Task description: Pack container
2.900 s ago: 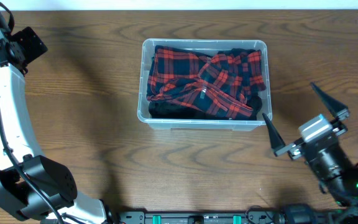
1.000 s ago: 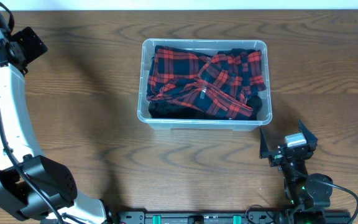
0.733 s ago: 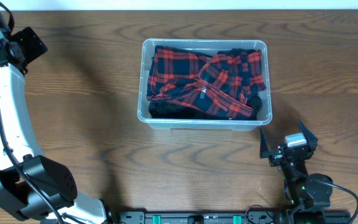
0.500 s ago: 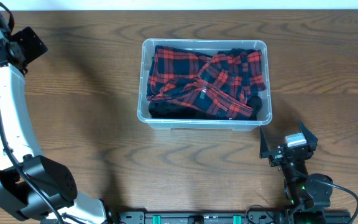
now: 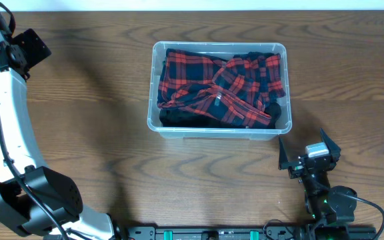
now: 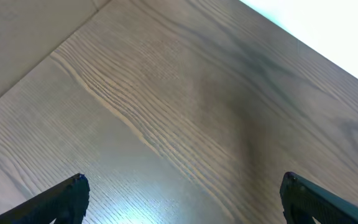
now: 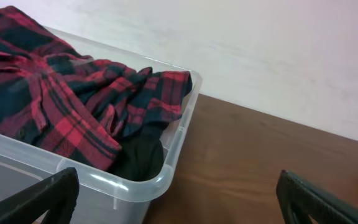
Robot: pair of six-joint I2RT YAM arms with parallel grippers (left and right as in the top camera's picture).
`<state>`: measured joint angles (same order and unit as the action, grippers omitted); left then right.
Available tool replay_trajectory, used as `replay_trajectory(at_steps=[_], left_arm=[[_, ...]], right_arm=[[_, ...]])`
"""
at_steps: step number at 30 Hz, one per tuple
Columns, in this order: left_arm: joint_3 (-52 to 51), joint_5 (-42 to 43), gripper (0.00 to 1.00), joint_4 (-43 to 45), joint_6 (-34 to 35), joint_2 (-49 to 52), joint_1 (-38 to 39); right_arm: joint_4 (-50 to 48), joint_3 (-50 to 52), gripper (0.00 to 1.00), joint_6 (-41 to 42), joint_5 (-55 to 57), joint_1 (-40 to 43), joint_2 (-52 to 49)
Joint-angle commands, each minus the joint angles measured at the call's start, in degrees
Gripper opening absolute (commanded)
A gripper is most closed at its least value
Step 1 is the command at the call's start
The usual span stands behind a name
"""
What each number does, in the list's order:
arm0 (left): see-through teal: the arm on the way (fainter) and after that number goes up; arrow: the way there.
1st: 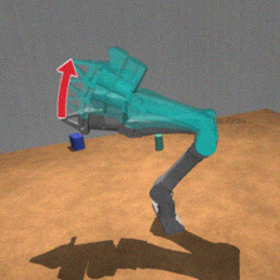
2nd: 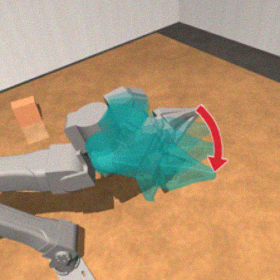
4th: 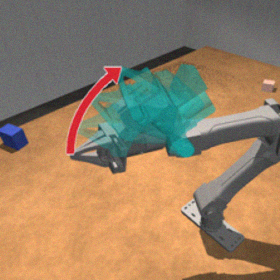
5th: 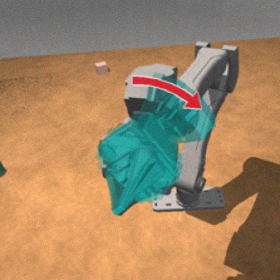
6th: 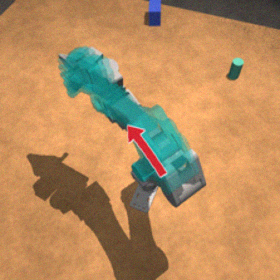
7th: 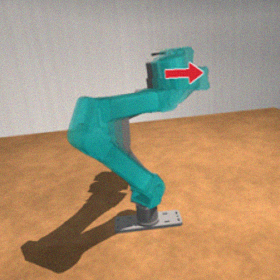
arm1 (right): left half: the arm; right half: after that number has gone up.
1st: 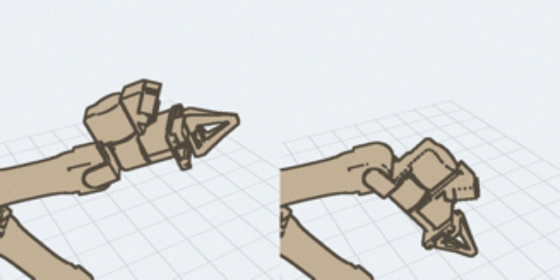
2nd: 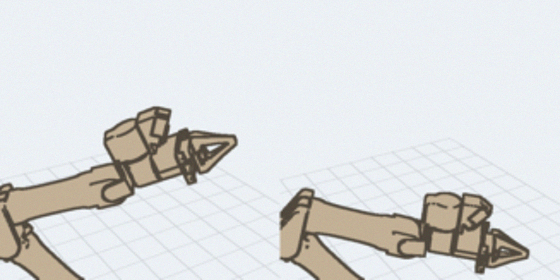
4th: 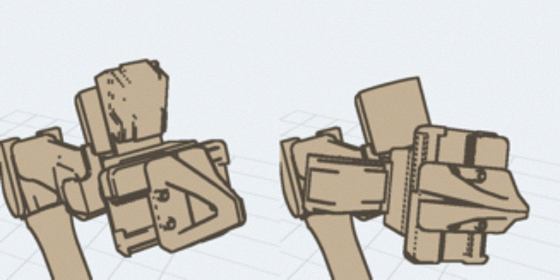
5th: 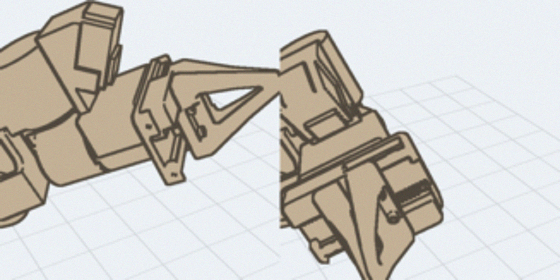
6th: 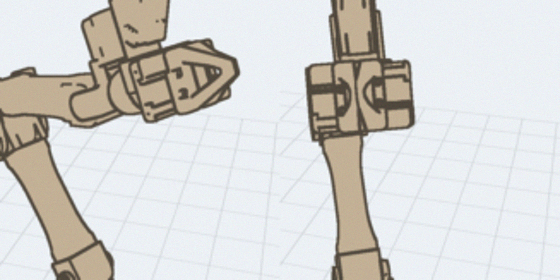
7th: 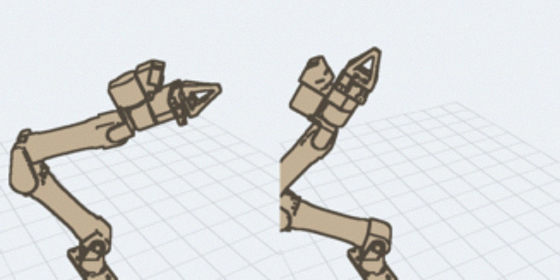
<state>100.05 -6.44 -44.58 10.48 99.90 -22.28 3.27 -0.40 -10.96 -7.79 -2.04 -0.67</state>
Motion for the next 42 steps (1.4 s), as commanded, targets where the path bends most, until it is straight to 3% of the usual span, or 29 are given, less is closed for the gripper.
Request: replay_trajectory(at_steps=[1,10,27,31,42], left_arm=[[-0.61,-0.7,0.98,0.0,-0.17,0.04,0.66],[-2.84,-0.7,0.98,-0.59,-0.2,0.02,3.13],[-6.78,-0.52,0.98,-12.59,-0.15,-5.84,10.14],[-18.58,1.55,0.98,-7.67,1.75,-13.9,10.25],[-63.04,4.72,0.98,23.96,4.02,-44.02,10.25]], right_arm=[[0.31,0.09,0.99,0.63,0.5,0.37,0.35],[0.31,0.09,0.99,0.63,0.5,0.37,0.35],[0.31,0.09,0.99,0.63,0.5,0.37,0.35],[0.31,0.09,0.99,0.66,0.5,0.37,0.35],[0.31,0.09,0.99,0.63,0.5,0.37,0.35]])
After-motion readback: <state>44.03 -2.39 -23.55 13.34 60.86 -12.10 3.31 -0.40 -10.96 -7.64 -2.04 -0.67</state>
